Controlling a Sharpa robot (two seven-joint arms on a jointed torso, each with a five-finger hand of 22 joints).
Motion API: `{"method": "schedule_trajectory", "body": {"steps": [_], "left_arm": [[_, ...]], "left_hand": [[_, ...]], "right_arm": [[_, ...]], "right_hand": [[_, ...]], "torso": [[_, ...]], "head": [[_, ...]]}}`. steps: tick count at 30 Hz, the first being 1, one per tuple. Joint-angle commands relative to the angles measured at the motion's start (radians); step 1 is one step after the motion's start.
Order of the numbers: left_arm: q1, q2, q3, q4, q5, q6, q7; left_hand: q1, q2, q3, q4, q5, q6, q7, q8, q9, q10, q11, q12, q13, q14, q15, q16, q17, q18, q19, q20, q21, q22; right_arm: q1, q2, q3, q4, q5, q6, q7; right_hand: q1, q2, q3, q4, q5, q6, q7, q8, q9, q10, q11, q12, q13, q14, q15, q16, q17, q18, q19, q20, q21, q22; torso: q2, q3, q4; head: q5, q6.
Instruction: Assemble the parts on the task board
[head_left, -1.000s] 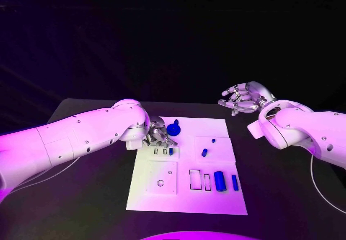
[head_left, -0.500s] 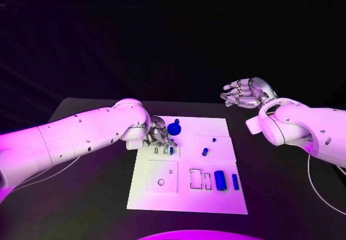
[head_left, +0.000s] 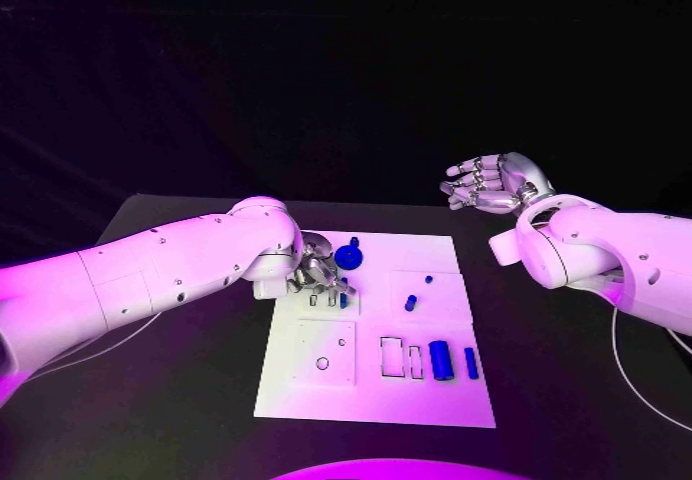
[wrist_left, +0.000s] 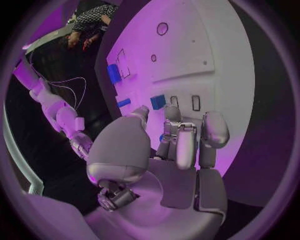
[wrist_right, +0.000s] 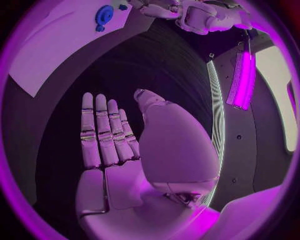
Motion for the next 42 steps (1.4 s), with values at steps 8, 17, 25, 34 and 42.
{"method": "schedule_trajectory", "body": {"steps": [8, 17, 25, 34, 42], "left_arm": [[0.001, 0.012, -0.005, -0.010, 0.016, 0.021, 0.000], [0.001, 0.016, -0.007, -0.014, 0.021, 0.025, -0.001], [0.001, 0.018, -0.008, -0.017, 0.025, 0.030, -0.001], [0.001, 0.018, -0.009, -0.018, 0.044, 0.027, 0.000], [0.001, 0.014, -0.009, -0.021, 0.087, 0.012, 0.002]], "left_hand": [[0.014, 0.006, -0.005, 0.000, 0.003, 0.009, -0.002, -0.006, -0.003, 0.009, -0.003, 0.007, 0.001, 0.052, 0.004, 0.007, 0.131, -0.013, 0.010, 0.000, 0.007, 0.003], [0.026, 0.010, -0.001, -0.002, 0.004, 0.013, -0.004, -0.008, -0.004, 0.012, -0.005, 0.008, 0.004, 0.054, 0.002, 0.009, 0.136, -0.014, 0.014, -0.001, 0.011, 0.009], [0.060, 0.015, 0.010, -0.003, 0.004, 0.023, -0.008, -0.012, -0.007, 0.016, -0.008, 0.010, 0.006, 0.055, -0.001, 0.012, 0.139, -0.015, 0.015, -0.003, 0.015, 0.014], [0.162, 0.026, 0.086, -0.004, 0.001, 0.037, -0.019, -0.012, -0.002, 0.022, -0.019, 0.007, 0.008, 0.058, -0.010, 0.016, 0.145, -0.015, 0.014, -0.010, 0.020, 0.020], [0.260, -0.022, 0.307, -0.021, 0.000, 0.023, -0.024, 0.001, 0.024, 0.028, -0.024, -0.001, 0.007, 0.059, -0.015, 0.019, 0.150, -0.017, 0.014, -0.015, 0.025, 0.028]], "right_arm": [[0.000, 0.003, 0.000, -0.002, 0.010, 0.008, 0.018], [0.000, 0.006, 0.000, -0.003, 0.010, 0.005, 0.008], [0.000, 0.006, 0.000, -0.003, 0.010, 0.007, 0.005], [0.000, 0.007, -0.001, -0.005, 0.010, 0.009, 0.001], [0.000, 0.010, -0.001, -0.010, 0.005, 0.011, -0.017]], "right_hand": [[-0.004, -0.004, 0.007, -0.001, 0.008, -0.004, 0.049, -0.008, -0.005, -0.006, 0.009, -0.007, -0.011, -0.001, 0.007, -0.013, -0.008, 0.010, -0.005, 0.007, -0.004, -0.014], [-0.006, -0.004, 0.008, -0.003, 0.014, -0.005, 0.050, -0.010, -0.008, -0.007, 0.010, -0.009, -0.021, -0.005, 0.010, -0.024, -0.017, 0.010, -0.010, 0.009, -0.005, -0.029], [-0.006, -0.004, 0.008, -0.003, 0.014, -0.005, 0.050, -0.010, -0.009, -0.007, 0.011, -0.009, -0.023, -0.005, 0.010, -0.026, -0.018, 0.010, -0.011, 0.010, -0.005, -0.031], [-0.004, -0.004, 0.009, -0.005, 0.019, -0.005, 0.050, -0.011, -0.010, -0.007, 0.011, -0.010, -0.027, -0.005, 0.010, -0.029, -0.021, 0.010, -0.012, 0.010, -0.004, -0.037], [-0.002, -0.004, 0.016, -0.011, 0.052, -0.007, 0.052, -0.014, -0.017, -0.010, 0.013, -0.012, -0.043, -0.005, 0.013, -0.041, -0.033, 0.011, -0.016, 0.013, -0.003, -0.059]], "torso": [[0.000, -0.0001, 0.0000], [0.000, -0.0004, 0.0005], [0.000, -0.0001, 0.0003], [0.000, 0.0000, 0.0007], [0.000, 0.0004, 0.0000]], "head": [[-0.001, 0.000], [-0.003, -0.001], [-0.003, -0.002], [-0.004, -0.003], [-0.003, -0.004]]}}
